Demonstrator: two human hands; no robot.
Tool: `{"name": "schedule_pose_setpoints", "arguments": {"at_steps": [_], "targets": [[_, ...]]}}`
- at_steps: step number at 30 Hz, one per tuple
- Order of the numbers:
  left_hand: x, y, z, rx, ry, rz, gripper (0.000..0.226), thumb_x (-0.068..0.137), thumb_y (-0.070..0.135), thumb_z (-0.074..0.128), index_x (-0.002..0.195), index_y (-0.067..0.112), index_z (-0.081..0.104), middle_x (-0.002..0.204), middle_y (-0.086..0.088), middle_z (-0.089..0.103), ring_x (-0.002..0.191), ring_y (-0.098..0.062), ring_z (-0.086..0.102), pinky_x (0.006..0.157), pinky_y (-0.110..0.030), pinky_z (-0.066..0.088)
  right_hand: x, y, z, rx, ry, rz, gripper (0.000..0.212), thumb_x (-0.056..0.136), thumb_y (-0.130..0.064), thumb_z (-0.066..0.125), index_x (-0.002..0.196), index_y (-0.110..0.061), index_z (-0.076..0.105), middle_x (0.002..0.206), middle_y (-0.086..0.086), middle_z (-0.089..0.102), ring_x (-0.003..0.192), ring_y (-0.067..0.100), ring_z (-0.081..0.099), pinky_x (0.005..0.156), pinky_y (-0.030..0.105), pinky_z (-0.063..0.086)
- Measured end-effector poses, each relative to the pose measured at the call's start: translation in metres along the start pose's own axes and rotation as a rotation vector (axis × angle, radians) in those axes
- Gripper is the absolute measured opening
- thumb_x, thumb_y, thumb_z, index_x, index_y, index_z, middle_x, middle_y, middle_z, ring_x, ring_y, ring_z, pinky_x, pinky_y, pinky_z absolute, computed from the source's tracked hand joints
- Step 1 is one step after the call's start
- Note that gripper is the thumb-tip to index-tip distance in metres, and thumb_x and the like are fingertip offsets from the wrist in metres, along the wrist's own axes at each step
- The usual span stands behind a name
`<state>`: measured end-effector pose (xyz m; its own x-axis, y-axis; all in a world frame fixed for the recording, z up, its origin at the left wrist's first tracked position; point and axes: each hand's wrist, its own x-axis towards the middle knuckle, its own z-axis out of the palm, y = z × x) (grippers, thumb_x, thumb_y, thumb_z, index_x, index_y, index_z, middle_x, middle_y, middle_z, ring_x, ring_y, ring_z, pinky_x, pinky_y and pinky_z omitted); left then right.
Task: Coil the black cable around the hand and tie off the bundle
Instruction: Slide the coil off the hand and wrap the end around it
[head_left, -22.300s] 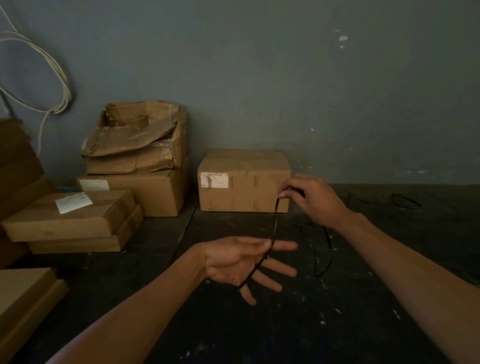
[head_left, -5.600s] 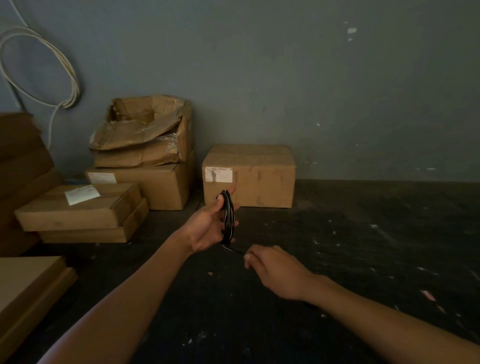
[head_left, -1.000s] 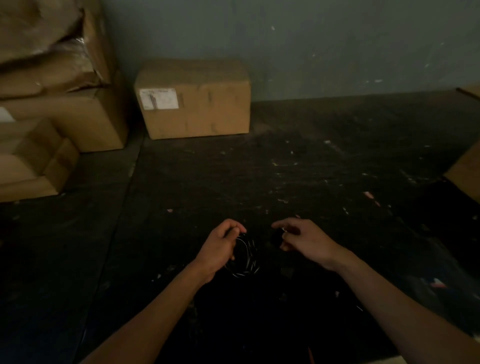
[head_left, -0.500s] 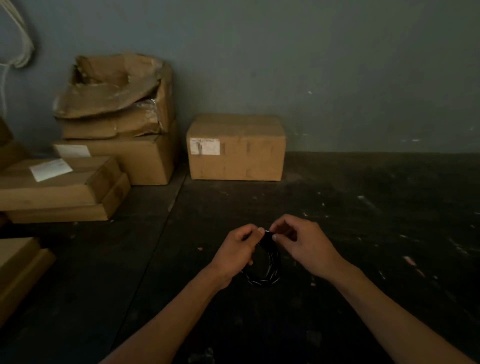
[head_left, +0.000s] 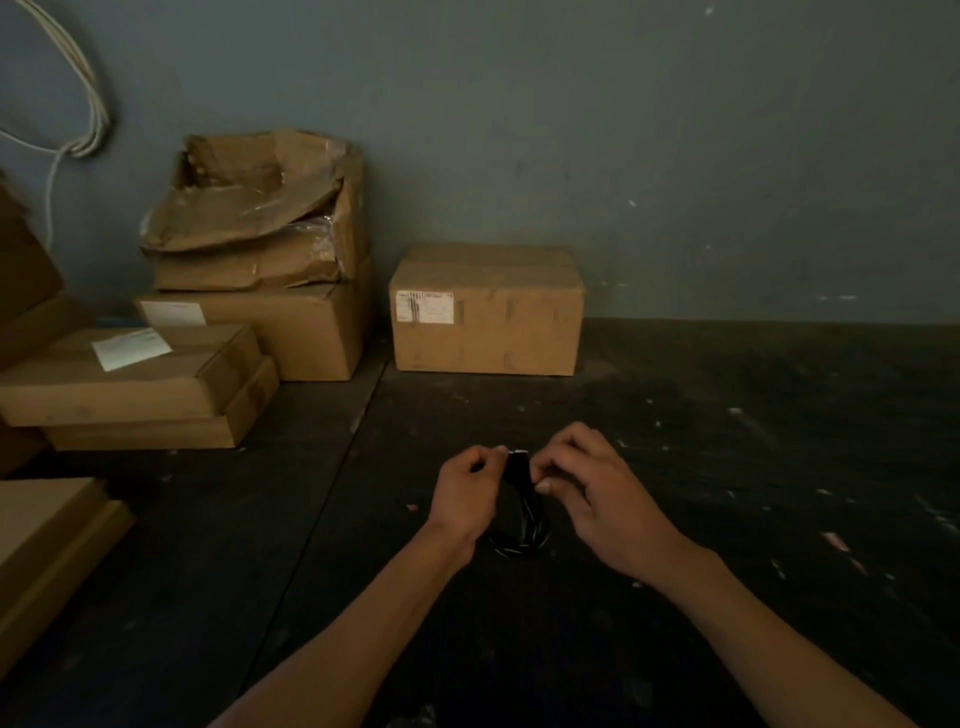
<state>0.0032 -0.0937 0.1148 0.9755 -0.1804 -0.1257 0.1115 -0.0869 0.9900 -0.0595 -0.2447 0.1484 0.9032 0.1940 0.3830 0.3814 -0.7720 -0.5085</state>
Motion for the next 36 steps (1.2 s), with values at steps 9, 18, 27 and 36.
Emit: {"name": "schedule_pose_setpoints", "arguments": {"at_steps": [9, 18, 27, 36], "targets": [[-0.003, -0.001, -0.003, 0.144, 0.031, 0.314, 0.018, 0.1, 0.026, 0.05, 0.092, 0.017, 0.063, 0.091, -0.001, 0.066, 0.084, -0.006, 0.065, 0.069, -0.018, 0.051, -0.005, -0.011, 0.014, 0.524, -0.009, 0.488, 0.036, 0.095, -0.046, 0.049, 0.091, -0.014, 0.066, 0.099, 0.005, 0.064, 0.085, 0.013, 0.064, 0.073, 0.026, 0.055], [-0.007, -0.007, -0.001, 0.196, 0.005, 0.439, 0.016, 0.099, 0.022, 0.05, 0.093, 0.014, 0.062, 0.089, 0.001, 0.065, 0.08, -0.002, 0.064, 0.07, -0.016, 0.053, -0.002, -0.016, 0.015, 1.013, -0.009, 0.87, 0.016, 0.089, -0.011, 0.065, 0.104, -0.01, 0.06, 0.102, 0.014, 0.071, 0.079, 0.022, 0.065, 0.063, 0.029, 0.05], [-0.006, -0.011, -0.001, 0.095, -0.001, 0.462, 0.016, 0.1, 0.022, 0.047, 0.111, 0.022, 0.058, 0.102, 0.001, 0.065, 0.086, -0.006, 0.066, 0.07, -0.024, 0.057, -0.003, -0.015, 0.015, 1.152, -0.054, 0.937, 0.019, 0.094, -0.015, 0.058, 0.108, -0.006, 0.068, 0.094, 0.013, 0.072, 0.079, 0.021, 0.066, 0.067, 0.031, 0.05], [-0.004, -0.015, 0.0, 0.004, 0.072, 0.383, 0.024, 0.095, 0.043, 0.043, 0.106, 0.023, 0.048, 0.084, -0.005, 0.059, 0.064, -0.008, 0.055, 0.055, -0.02, 0.045, -0.007, -0.006, 0.033, 1.065, -0.081, 1.093, 0.016, 0.094, -0.012, 0.057, 0.107, -0.006, 0.066, 0.07, 0.007, 0.062, 0.058, 0.015, 0.054, 0.052, 0.024, 0.041]]}}
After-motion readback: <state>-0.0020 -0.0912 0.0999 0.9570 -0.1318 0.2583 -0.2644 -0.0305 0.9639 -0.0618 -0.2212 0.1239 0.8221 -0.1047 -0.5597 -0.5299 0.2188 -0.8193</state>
